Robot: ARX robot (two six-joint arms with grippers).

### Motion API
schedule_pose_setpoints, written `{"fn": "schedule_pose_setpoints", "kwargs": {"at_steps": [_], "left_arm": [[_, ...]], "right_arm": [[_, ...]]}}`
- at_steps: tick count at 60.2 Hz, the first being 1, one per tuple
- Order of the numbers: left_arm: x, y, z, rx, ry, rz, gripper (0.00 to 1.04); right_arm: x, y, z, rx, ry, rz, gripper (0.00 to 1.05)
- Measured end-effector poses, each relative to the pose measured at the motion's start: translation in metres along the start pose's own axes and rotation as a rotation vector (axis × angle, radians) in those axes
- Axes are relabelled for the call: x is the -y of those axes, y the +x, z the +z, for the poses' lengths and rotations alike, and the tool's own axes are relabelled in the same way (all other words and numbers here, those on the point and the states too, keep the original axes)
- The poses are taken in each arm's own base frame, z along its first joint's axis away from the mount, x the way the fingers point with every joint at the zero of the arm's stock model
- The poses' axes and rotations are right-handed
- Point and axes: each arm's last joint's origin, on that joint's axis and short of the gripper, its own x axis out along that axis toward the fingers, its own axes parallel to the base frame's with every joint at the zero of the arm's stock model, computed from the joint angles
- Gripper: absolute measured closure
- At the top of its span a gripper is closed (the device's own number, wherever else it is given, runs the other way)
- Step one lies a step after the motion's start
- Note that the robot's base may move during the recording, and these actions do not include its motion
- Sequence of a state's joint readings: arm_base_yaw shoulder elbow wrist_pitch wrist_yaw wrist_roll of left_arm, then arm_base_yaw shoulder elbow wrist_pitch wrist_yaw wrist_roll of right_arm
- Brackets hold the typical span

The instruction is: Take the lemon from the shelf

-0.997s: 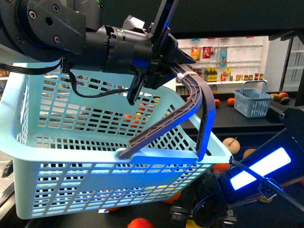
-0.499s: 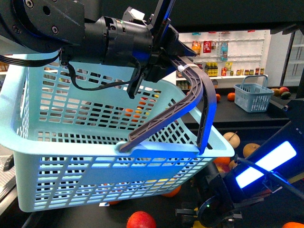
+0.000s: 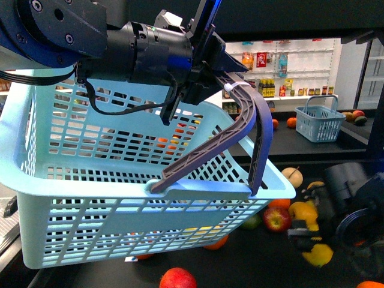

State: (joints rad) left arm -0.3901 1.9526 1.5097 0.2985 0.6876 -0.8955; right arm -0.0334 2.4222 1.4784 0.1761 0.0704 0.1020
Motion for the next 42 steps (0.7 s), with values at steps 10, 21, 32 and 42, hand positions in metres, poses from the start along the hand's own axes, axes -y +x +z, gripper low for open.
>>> {"fn": "schedule_pose_setpoints", "kwargs": {"at_steps": [10,21,32,42], "left_arm": [[0.000,0.000,0.000,0.000,0.000,0.000,0.97],[0.000,0.000,0.000,0.000,0.000,0.000,0.97],[0.000,0.000,0.000,0.000,0.000,0.000,0.97],[0.000,0.000,0.000,0.000,0.000,0.000,0.97]], "right_arm": [[0.023,-0.057,0.055,0.139,0.048,0.058,0.39],[0.012,-0.127,0.103,0.288,0.088,0.216,0.39],[-0.019,-0.175,0.114,0.340,0.121,0.385,0.39],[-0.049,-0.183,0.099,0.299,0.129,0.489,0.39]]}}
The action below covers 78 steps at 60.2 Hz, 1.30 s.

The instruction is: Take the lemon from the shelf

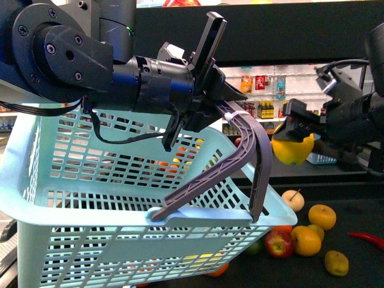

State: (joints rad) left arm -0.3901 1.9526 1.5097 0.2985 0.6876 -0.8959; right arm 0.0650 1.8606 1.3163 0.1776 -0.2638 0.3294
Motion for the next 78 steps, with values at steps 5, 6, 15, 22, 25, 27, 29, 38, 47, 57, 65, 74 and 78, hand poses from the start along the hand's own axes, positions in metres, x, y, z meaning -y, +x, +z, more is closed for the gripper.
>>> {"fn": "schedule_pose_setpoints", "kwargs": {"at_steps": [5,6,15,22,25,27,29,38,47,57,65,74,78], "left_arm": [[0.000,0.000,0.000,0.000,0.000,0.000,0.97],[0.000,0.000,0.000,0.000,0.000,0.000,0.97],[0.000,0.000,0.000,0.000,0.000,0.000,0.97],[0.000,0.000,0.000,0.000,0.000,0.000,0.97],[0.000,0.000,0.000,0.000,0.000,0.000,0.97],[0.000,0.000,0.000,0.000,0.000,0.000,0.97],[0.000,0.000,0.000,0.000,0.000,0.000,0.97],[0.000,0.000,0.000,0.000,0.000,0.000,0.97],[0.000,0.000,0.000,0.000,0.000,0.000,0.97],[0.000,0.000,0.000,-0.002,-0.013,0.002,0.97],[0.000,0.000,0.000,0.000,-0.010,0.003,0.97],[0.000,0.000,0.000,-0.003,-0.011,0.001,0.97],[0.000,0.000,0.000,-0.003,-0.014,0.001,0.97]], "right_arm": [[-0.013,0.003,-0.011,-0.025,0.016,0.035,0.39],[-0.016,0.004,-0.014,-0.029,0.018,0.043,0.39],[-0.030,0.007,-0.021,-0.038,0.032,0.077,0.39],[-0.036,0.010,-0.026,-0.042,0.043,0.094,0.39],[-0.038,0.012,-0.028,-0.047,0.051,0.095,0.39],[-0.038,0.015,-0.031,-0.053,0.055,0.097,0.39],[-0.039,0.017,-0.034,-0.062,0.059,0.097,0.39],[-0.040,0.025,-0.046,-0.086,0.073,0.105,0.25],[-0.039,0.025,-0.045,-0.067,0.073,0.089,0.06],[-0.028,0.014,-0.028,0.018,0.006,-0.016,0.07],[-0.025,-0.019,-0.001,0.157,-0.096,-0.092,0.07],[-0.025,-0.075,0.011,0.301,-0.196,-0.195,0.07],[-0.024,-0.099,0.004,0.326,-0.236,-0.229,0.07]]}}
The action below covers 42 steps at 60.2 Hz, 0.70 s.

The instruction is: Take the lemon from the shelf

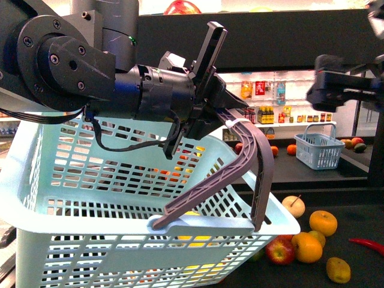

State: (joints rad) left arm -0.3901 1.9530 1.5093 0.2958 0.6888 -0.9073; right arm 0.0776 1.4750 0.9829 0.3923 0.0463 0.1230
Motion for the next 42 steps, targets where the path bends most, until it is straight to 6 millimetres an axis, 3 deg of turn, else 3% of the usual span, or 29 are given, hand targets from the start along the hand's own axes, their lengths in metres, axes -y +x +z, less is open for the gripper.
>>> {"fn": "schedule_pose_setpoints", "kwargs": {"at_steps": [13,19,26,32,42], "left_arm": [[0.000,0.000,0.000,0.000,0.000,0.000,0.97],[0.000,0.000,0.000,0.000,0.000,0.000,0.97],[0.000,0.000,0.000,0.000,0.002,0.000,0.97],[0.000,0.000,0.000,0.001,-0.002,0.001,0.97],[0.000,0.000,0.000,0.000,0.000,-0.001,0.97]], "right_arm": [[0.017,-0.093,-0.025,0.038,-0.072,-0.074,0.09],[0.024,-0.131,-0.042,0.077,-0.092,-0.021,0.24],[0.030,-0.185,-0.093,0.047,-0.106,-0.026,0.54],[0.031,-0.200,-0.107,0.081,-0.109,-0.023,0.71],[0.032,-0.205,-0.116,0.096,-0.110,-0.023,1.00]]}}
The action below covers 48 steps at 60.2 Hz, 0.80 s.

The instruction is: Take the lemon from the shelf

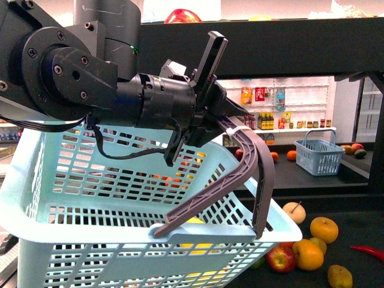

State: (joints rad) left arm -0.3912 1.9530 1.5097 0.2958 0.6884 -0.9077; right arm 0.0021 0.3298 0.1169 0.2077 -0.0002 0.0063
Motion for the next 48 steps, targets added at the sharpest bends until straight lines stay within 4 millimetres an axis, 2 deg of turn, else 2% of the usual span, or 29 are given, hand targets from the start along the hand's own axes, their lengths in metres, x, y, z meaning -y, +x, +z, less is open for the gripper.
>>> {"fn": "schedule_pose_setpoints", "kwargs": {"at_steps": [2,36,41,48], "left_arm": [[0.000,0.000,0.000,0.001,-0.002,0.000,0.97],[0.000,0.000,0.000,0.001,-0.002,0.001,0.97],[0.000,0.000,0.000,0.000,-0.001,0.000,0.97],[0.000,0.000,0.000,0.003,-0.002,0.002,0.97]], "right_arm": [[0.000,-0.001,-0.002,-0.003,-0.004,0.000,1.02],[0.000,-0.013,-0.021,-0.004,-0.003,0.000,1.02],[0.000,-0.019,-0.030,-0.027,-0.003,-0.001,1.02],[0.000,-0.022,-0.027,0.017,-0.003,0.000,1.02]]}}
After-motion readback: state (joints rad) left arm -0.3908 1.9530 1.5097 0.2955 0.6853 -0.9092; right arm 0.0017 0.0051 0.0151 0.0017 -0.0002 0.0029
